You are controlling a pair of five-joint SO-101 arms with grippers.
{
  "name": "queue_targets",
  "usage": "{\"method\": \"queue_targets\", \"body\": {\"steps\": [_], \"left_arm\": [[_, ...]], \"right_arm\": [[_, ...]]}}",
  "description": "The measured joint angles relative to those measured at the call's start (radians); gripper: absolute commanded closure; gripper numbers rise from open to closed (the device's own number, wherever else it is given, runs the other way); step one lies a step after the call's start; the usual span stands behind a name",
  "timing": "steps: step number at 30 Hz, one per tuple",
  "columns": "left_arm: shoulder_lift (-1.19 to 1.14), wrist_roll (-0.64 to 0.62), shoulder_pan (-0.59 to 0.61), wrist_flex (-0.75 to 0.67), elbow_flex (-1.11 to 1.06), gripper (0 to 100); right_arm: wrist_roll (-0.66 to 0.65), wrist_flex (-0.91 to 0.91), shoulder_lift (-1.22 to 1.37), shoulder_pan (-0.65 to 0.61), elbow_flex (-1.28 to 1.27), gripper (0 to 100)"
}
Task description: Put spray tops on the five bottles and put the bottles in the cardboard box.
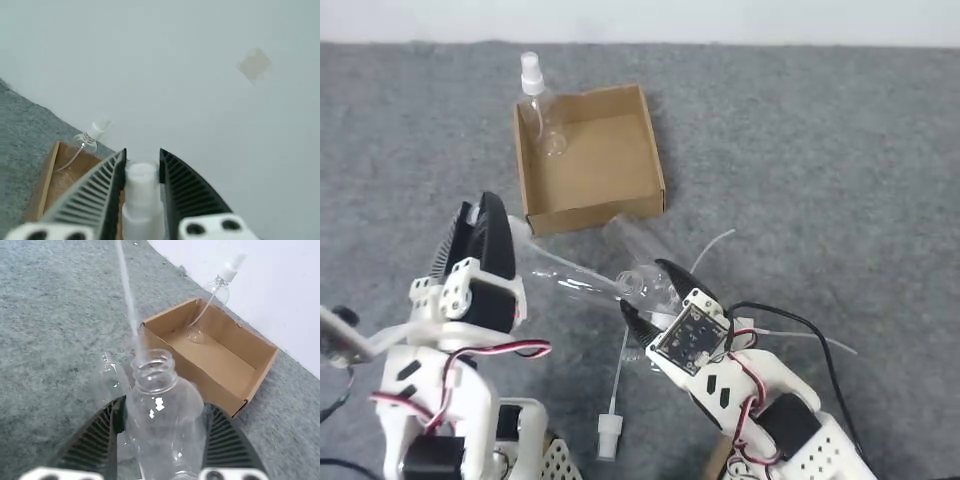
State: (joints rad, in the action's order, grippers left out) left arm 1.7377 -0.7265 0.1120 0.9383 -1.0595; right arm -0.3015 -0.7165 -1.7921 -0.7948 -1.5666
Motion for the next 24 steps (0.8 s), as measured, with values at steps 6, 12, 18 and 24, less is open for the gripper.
{"method": "queue_targets", "body": {"steps": [6,12,18,24], "left_arm": [[0.000,-0.002,-0.038,-0.005,0.000,99],[0.000,-0.002,-0.112,-0.002,0.000,99],[0.000,-0.002,-0.158,0.000,-0.037,99],[0.000,0.046,-0.219,-0.002,-0.037,99]], "right_arm": [[0.000,0.000,0.000,-0.003,0.000,92.3],[0.000,0.000,0.000,-0.003,0.000,92.3],[0.000,0.000,0.000,-0.003,0.000,92.3],[0.000,0.000,0.000,-0.005,0.000,92.3]]}}
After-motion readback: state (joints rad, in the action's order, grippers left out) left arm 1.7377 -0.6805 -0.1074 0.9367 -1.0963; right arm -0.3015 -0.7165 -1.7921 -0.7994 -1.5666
